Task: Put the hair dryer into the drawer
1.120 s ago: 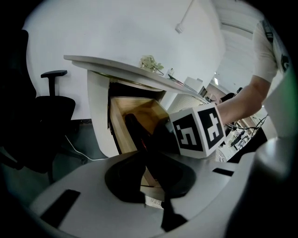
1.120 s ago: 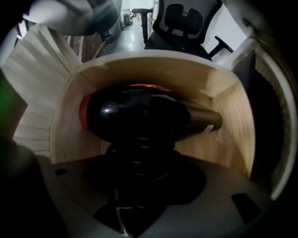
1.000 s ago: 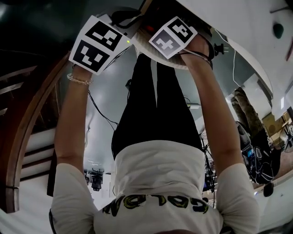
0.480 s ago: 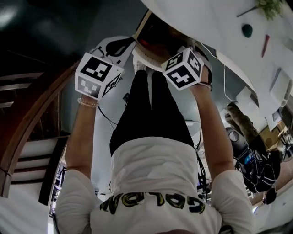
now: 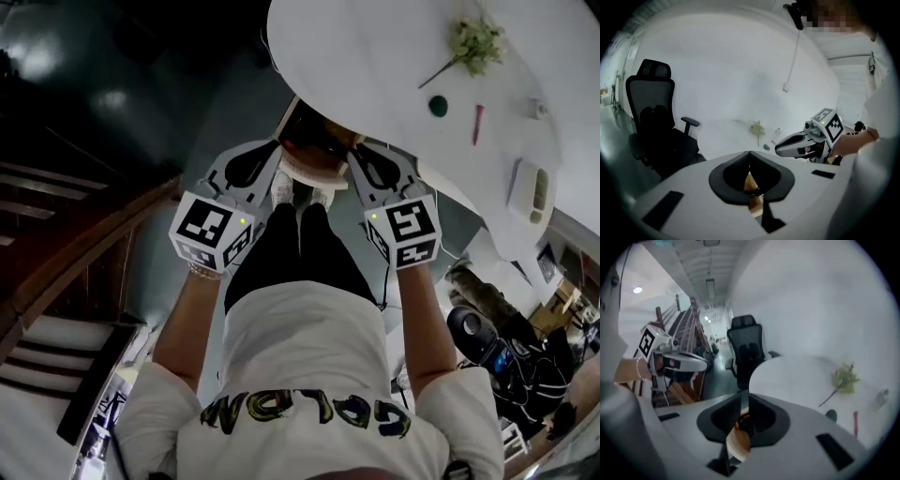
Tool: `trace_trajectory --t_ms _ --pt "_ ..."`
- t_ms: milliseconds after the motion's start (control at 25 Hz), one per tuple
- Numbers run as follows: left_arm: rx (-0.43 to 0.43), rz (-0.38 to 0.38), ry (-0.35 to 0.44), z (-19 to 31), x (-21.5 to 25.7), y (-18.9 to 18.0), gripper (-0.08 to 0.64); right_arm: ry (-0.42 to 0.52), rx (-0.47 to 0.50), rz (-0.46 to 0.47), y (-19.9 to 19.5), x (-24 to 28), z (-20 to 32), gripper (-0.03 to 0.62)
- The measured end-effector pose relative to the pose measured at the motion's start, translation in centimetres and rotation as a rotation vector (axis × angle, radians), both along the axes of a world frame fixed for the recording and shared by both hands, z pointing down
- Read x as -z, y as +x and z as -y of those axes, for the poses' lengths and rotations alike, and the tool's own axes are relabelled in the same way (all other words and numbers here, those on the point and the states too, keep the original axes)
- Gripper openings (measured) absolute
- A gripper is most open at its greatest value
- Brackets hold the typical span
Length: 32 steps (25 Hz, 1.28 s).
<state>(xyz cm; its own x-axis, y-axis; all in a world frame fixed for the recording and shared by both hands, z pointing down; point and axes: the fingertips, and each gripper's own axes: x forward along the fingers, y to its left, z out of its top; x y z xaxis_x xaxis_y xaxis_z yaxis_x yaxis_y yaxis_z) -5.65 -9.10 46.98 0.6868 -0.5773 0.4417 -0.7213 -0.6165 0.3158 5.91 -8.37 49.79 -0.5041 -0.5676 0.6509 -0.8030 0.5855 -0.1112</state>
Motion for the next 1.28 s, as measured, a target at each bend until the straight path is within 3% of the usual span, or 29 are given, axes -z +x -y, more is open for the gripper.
trace_trajectory --t_ms 480,680,920,1280 --pt "0.083 -0.116 0.302 -3.7 17.9 0.7 0.012 0.352 -0.112 0.128 1.5 20.5 -3.7 0.031" --pt "0.073 -0.154 0.362 -4.8 23.2 1.7 0.012 0.456 -0.121 0.156 1.9 26.8 -5.0 0.028" --pt "0.044 -0.269 0.465 -7.1 28.9 2.7 0.011 0.518 -0.126 0.183 2.1 31.1 -6.7 0.023" --pt "0.030 -0.277 0.511 -8.3 32.0 3.5 0.011 0.571 -0.131 0.218 2.6 34.2 -7.8 0.012"
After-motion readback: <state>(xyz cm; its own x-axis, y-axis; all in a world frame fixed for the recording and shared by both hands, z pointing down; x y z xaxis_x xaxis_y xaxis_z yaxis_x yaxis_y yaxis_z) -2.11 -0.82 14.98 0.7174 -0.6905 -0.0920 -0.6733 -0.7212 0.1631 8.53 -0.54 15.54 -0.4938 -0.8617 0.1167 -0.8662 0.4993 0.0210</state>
